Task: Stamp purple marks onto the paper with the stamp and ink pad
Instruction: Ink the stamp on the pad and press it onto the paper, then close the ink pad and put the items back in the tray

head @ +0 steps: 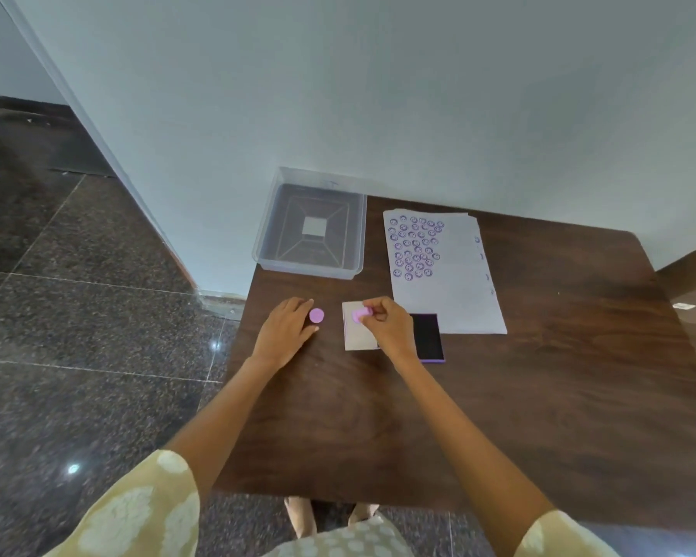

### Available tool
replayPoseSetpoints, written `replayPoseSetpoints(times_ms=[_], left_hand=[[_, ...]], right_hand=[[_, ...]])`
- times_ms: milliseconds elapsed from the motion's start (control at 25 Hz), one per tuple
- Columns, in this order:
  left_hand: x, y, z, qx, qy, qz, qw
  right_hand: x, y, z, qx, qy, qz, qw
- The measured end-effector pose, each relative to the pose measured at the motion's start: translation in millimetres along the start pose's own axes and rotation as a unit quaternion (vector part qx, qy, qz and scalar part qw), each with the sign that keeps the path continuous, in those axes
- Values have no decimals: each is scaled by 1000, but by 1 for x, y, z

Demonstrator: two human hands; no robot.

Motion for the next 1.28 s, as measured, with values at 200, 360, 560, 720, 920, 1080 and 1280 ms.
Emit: replayPoseSetpoints(times_ms=[200, 360, 560, 720, 920, 1080, 1280], left_hand=[[-5, 1, 9, 45, 1, -25, 999], [-4, 0, 15, 60, 27, -52, 996], [-1, 17, 16, 37, 53, -70, 995], [7, 53, 28, 2, 41, -173, 984], [14, 88, 40, -22, 28, -296, 955], [18, 109, 43, -62, 2, -313, 948], [13, 125, 44, -74, -35, -294, 952]], right_hand=[[-13, -1, -5, -5, -5, 1, 1000], [-7, 3, -6, -15, 5, 7, 1000], [10, 2, -3, -29, 37, 31, 998], [28, -8, 4, -21, 58, 43, 997], [49, -10, 8, -21, 78, 45, 996], [64, -2, 7, -30, 83, 62, 994], [74, 7, 6, -33, 83, 65, 994]])
Point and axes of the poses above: each hand's wrist, its own z-axis towards the middle knuckle, its own x-axis out of the back of the hand, y = z × x, the point moved 4 cm from there along z, towards the middle knuckle, and after that the axes turned 5 degrees about x, right-handed, at the moved point
